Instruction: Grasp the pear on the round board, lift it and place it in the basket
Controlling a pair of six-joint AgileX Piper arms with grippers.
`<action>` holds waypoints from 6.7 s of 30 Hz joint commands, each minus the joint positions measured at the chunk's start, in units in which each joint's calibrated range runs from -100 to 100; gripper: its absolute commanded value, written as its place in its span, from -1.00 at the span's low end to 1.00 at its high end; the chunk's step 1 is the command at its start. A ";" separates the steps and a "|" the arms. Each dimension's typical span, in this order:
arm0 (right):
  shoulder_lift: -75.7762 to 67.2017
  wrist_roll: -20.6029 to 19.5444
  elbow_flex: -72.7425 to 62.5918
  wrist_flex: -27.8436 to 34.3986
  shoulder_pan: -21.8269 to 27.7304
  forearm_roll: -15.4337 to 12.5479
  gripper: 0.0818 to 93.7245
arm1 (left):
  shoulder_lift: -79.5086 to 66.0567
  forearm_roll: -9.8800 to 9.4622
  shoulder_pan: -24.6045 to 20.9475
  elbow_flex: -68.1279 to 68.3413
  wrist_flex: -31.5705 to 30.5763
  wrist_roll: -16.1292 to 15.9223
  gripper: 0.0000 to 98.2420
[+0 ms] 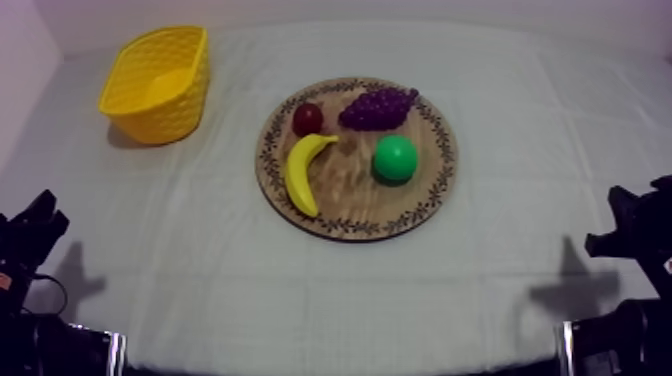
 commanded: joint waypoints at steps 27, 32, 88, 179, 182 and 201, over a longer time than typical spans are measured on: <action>0.01 0.00 0.03 -0.01 -0.01 0.00 -0.99 | 17.68 -4.47 4.13 -21.43 1.88 -4.60 -1.00; 0.01 0.00 0.03 -0.01 -0.01 0.00 -0.99 | 25.85 -1.55 6.55 -38.78 7.57 -6.05 -1.00; 0.01 0.00 0.03 -0.01 -0.01 0.00 -0.99 | 118.61 -1.73 40.84 -117.02 38.91 14.40 -0.96; 0.01 0.00 0.03 -0.01 -0.01 0.00 -0.99 | 168.66 15.05 38.89 -160.98 68.49 6.00 0.10; 0.01 0.00 0.03 -0.01 -0.01 0.00 -0.99 | 168.19 14.90 38.82 -160.41 68.29 5.83 0.08; 0.01 0.00 0.03 -0.01 -0.01 0.00 -0.99 | 138.95 12.40 26.02 -152.08 67.67 5.04 0.13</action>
